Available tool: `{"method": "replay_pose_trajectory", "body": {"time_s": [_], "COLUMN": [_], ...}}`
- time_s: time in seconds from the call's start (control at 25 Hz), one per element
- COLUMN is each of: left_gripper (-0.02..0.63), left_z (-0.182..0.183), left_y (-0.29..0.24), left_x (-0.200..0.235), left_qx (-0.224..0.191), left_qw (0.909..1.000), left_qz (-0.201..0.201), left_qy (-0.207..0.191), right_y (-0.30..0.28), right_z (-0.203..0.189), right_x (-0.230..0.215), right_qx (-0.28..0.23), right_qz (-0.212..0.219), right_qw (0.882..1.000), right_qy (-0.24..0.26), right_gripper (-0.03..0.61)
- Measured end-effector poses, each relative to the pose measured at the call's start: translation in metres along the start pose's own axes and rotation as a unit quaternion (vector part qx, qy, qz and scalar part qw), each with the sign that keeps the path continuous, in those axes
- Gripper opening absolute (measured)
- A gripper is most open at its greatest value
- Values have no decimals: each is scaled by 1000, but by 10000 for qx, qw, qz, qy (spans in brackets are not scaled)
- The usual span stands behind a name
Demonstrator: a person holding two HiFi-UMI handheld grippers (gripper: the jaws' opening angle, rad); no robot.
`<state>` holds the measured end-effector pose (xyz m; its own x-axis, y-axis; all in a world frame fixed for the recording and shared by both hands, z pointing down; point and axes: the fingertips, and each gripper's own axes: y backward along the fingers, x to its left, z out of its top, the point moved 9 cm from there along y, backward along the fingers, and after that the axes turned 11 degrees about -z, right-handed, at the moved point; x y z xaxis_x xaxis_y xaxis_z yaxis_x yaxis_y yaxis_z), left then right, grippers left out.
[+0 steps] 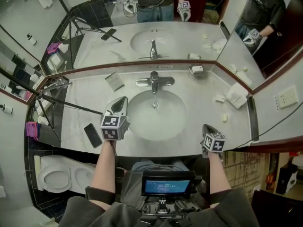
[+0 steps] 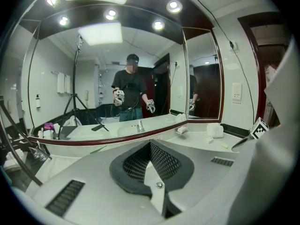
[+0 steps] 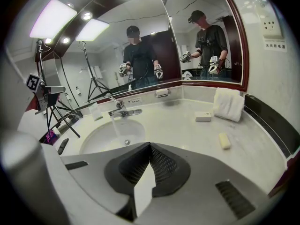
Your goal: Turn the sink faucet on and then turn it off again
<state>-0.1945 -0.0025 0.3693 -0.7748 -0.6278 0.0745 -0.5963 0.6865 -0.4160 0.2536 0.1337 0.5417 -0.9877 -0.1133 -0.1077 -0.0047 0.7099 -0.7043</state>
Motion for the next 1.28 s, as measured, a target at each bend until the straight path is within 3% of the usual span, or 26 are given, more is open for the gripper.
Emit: {"method": "replay_pose_trajectory", "body": {"time_s": [0.12,0.32,0.68,0.84,1.12,1.28], "left_gripper": [2,12,146,225,270,278], "left_z": [-1,-3,-1,-5,-21,-30], "left_y": [2,-6,-47,-65,-98,-123], "left_x": [0,2,-2,-9,-15,-7], "left_qx": [-12,204,653,1005,1261,1284], "left_qw": [10000,9969,9820,9645,9189,9074], "left_qz": [51,178,-135,-299,-422,-495], "left_qy": [-55,-735,-1765,-2423,-3713,-3972], "right_y": [1,2,-5,-9,-12,-11], "right_z": [0,-3,-21,-28,-34,-37], "right_x": [0,1,0,3,10,14], "right_qx": [4,11,137,189,219,208], "right_qz": [-7,-3,2,46,49,40], "right_qw": [10000,10000,9997,9994,9990,9987], "right_qy": [-5,-43,-218,-293,-389,-455], "right_gripper": [17,17,17,17,17,17]}}
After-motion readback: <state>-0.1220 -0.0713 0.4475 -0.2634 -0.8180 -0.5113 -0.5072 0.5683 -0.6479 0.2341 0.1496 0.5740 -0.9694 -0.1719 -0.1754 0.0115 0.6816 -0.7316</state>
